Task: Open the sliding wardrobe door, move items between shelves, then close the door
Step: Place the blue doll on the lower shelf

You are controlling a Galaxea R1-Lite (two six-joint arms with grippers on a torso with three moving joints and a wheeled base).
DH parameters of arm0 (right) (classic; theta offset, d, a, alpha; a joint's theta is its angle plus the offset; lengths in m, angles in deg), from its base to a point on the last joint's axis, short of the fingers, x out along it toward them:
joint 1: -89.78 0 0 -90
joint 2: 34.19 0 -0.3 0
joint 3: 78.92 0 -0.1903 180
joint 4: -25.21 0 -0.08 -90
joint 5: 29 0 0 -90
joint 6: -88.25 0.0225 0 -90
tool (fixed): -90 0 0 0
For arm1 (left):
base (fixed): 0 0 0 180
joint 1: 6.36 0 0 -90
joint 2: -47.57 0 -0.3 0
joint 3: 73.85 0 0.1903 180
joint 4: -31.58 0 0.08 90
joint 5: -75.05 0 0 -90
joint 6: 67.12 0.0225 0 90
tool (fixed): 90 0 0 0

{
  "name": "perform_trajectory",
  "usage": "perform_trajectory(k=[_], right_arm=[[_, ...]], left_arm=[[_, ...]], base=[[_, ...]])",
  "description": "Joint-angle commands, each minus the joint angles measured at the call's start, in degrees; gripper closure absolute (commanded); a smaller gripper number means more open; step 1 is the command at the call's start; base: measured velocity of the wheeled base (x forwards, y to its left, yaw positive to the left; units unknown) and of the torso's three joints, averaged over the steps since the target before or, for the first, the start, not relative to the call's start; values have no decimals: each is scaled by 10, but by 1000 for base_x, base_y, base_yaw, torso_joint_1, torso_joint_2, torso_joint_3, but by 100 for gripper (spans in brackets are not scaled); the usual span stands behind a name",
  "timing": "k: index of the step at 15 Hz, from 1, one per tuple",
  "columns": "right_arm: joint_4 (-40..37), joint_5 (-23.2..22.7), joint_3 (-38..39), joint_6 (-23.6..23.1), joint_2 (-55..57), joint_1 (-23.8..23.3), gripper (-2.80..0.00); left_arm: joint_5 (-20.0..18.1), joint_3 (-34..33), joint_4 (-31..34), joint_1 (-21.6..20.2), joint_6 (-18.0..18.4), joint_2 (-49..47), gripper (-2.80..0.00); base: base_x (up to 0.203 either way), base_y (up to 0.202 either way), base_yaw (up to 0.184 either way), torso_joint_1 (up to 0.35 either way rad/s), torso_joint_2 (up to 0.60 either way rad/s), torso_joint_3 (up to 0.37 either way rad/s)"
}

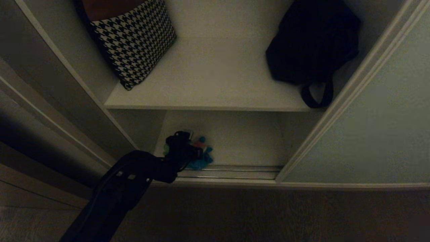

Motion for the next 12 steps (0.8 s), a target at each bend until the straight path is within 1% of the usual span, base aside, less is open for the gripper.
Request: perform_trajectory(k=[1,4,6,7,10,11,12], right_arm=[[0,0,0,0,-1,0,0],[0,0,0,0,-1,0,0],[0,0,0,0,-1,0,0],[0,0,0,0,-1,0,0],[0,0,0,0,-1,0,0],[0,0,0,0,-1,0,0],[0,0,0,0,-1,0,0]], left_arm=[[1,0,-3,0,0,5,-280],[8,-6,-3,0,-11,27,-280],[15,-28,6,1,-23,50,-280],[16,-54,9,1,-25,65,-280],[13,-162,27,3,-33,124,-280],[12,-188,37,5,-35,142,0],[12,-211,50,8,-39,161,0]], base=[[0,0,0,0,0,0],[0,0,0,0,0,0],[0,0,0,0,0,0],[0,0,0,0,0,0],[0,0,0,0,0,0],[0,0,0,0,0,0],[0,0,0,0,0,0]])
